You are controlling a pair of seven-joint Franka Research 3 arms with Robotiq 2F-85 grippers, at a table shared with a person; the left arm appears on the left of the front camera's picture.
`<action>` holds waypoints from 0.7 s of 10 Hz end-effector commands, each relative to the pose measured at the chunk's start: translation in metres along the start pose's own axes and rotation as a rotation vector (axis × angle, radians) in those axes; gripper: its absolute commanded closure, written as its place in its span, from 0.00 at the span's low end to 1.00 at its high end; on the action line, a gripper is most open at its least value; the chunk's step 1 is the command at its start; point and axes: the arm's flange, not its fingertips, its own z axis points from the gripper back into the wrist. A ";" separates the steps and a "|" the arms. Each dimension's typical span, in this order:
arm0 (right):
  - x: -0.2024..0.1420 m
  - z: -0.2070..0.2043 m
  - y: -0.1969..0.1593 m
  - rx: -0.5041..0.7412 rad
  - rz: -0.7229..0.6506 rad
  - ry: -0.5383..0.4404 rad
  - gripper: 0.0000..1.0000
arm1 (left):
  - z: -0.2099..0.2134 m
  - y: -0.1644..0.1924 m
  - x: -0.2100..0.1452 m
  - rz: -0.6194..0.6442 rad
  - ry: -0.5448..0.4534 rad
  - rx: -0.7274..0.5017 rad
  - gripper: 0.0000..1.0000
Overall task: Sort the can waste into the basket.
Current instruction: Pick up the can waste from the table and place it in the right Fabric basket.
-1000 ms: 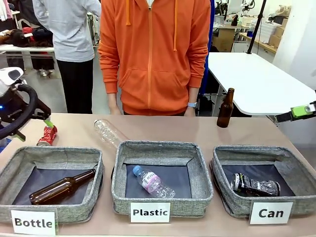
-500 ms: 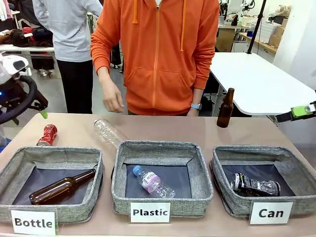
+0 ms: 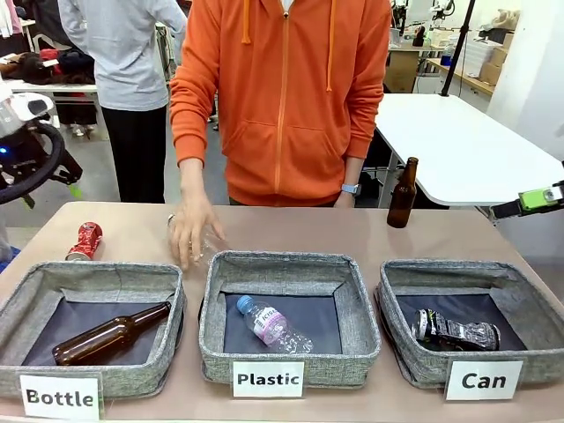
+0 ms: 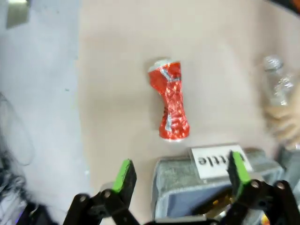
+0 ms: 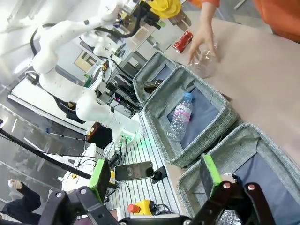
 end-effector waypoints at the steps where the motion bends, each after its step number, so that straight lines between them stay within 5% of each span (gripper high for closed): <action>1: -0.002 0.000 0.001 -0.007 0.018 0.000 0.00 | 0.053 0.040 -0.029 -0.128 0.109 -0.145 0.00; 4: -0.002 0.000 0.001 -0.007 0.018 0.000 0.00 | 0.086 0.135 -0.089 -0.169 0.063 -0.384 0.00; 7: -0.002 0.000 0.001 -0.007 0.018 0.000 0.00 | 0.078 0.183 -0.098 -0.164 0.043 -0.520 0.00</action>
